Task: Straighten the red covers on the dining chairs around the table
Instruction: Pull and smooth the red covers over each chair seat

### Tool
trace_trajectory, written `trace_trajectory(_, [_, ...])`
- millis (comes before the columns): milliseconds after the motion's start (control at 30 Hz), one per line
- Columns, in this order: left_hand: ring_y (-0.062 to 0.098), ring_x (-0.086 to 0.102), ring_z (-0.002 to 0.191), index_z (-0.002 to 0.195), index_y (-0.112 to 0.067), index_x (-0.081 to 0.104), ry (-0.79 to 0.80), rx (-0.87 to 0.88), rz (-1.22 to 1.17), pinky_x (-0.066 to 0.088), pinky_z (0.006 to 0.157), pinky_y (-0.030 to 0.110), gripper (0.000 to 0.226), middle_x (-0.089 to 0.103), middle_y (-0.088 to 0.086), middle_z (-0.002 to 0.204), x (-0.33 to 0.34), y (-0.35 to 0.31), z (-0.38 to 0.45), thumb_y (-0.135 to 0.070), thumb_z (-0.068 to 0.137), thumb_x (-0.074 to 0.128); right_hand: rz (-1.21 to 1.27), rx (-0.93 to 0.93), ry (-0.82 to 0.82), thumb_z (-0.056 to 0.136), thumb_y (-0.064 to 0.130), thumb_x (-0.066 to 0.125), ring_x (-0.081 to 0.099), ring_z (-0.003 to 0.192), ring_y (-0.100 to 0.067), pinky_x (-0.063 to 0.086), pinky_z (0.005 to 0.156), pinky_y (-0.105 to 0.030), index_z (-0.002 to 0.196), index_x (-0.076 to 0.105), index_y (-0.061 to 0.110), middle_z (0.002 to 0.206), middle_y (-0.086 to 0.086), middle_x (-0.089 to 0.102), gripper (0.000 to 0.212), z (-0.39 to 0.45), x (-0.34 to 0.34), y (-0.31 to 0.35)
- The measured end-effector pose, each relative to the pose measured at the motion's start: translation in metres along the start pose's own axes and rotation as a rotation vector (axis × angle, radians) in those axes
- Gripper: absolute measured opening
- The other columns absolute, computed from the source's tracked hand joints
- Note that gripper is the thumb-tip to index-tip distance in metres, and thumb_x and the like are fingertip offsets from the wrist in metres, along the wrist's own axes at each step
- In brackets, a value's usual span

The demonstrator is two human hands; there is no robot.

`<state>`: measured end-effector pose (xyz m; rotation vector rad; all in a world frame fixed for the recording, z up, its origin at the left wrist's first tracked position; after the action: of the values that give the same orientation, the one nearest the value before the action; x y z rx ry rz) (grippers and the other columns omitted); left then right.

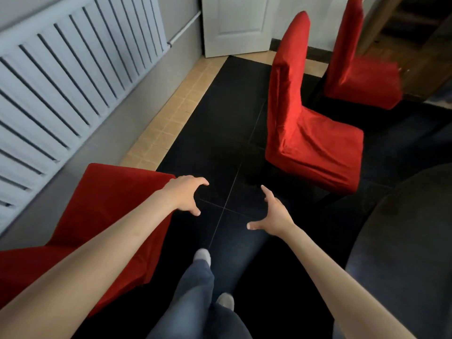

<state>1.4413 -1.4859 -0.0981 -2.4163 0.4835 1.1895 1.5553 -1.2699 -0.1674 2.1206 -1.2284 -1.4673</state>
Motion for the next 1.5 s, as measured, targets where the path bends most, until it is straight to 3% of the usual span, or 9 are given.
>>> trace_trajectory(233, [0.026,0.041,0.134,0.146,-0.030,0.033,0.032,0.099,0.053,0.039,0.106,0.046,0.089,0.041,0.003,0.147,-0.039,-0.036,0.086,-0.032,0.072,0.083,0.043,0.098,-0.090,0.053,0.034,0.094,0.039,0.134,-0.025,0.037,0.103,-0.034,0.154,0.009,0.032,0.141,-0.011,0.043,0.132,0.043,-0.052,-0.027])
trace_trajectory(533, [0.026,0.043,0.133,0.147,-0.031,0.032,-0.058,0.271,0.045,0.037,0.107,0.047,0.090,0.042,0.002,0.148,-0.132,-0.054,0.199,-0.034,0.072,0.082,0.081,0.164,-0.204,0.052,0.036,0.094,0.039,0.133,-0.023,0.037,0.103,-0.033,0.154,0.009,0.031,0.142,-0.011,0.042,0.132,0.126,-0.121,-0.010])
trace_trajectory(767, [0.026,0.046,0.131,0.146,-0.032,0.032,-0.128,0.298,0.042,0.038,0.107,0.053,0.090,0.045,0.002,0.145,-0.210,-0.052,0.268,-0.036,0.071,0.083,0.095,0.163,-0.265,0.054,0.036,0.093,0.037,0.136,-0.026,0.036,0.103,-0.032,0.154,0.010,0.029,0.145,-0.012,0.041,0.130,0.182,-0.170,0.005])
trace_trajectory(1167, [0.027,0.047,0.130,0.148,-0.030,0.030,-0.232,0.282,-0.011,0.041,0.104,0.052,0.095,0.045,0.004,0.145,-0.284,-0.057,0.353,-0.035,0.070,0.084,-0.003,0.152,-0.215,0.050,0.034,0.094,0.034,0.138,-0.027,0.031,0.110,-0.035,0.155,0.007,0.026,0.147,-0.011,0.040,0.136,0.257,-0.257,0.004])
trace_trajectory(1300, [0.027,0.047,0.130,0.148,-0.031,0.029,-0.233,0.313,-0.008,0.043,0.103,0.049,0.095,0.044,0.003,0.147,-0.303,-0.063,0.382,-0.036,0.071,0.083,-0.074,0.181,-0.207,0.054,0.028,0.093,0.040,0.133,-0.027,0.031,0.102,-0.028,0.154,0.011,0.025,0.144,-0.011,0.043,0.129,0.279,-0.286,0.004])
trace_trajectory(1500, [0.029,0.045,0.131,0.148,-0.031,0.028,-0.225,0.398,0.026,0.039,0.106,0.052,0.095,0.042,0.005,0.147,-0.353,-0.073,0.439,-0.037,0.071,0.083,-0.010,0.265,-0.320,0.059,0.027,0.092,0.041,0.132,-0.030,0.035,0.104,-0.034,0.153,0.014,0.026,0.142,-0.013,0.045,0.122,0.318,-0.324,0.013])
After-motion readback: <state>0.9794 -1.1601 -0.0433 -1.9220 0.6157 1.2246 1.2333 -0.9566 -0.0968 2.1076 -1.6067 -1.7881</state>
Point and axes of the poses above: each hand's wrist, its own z-axis towards the middle knuckle, its own x-axis out of the palm, y = z × x, the point moved 7 cm from there along z, towards the middle knuckle
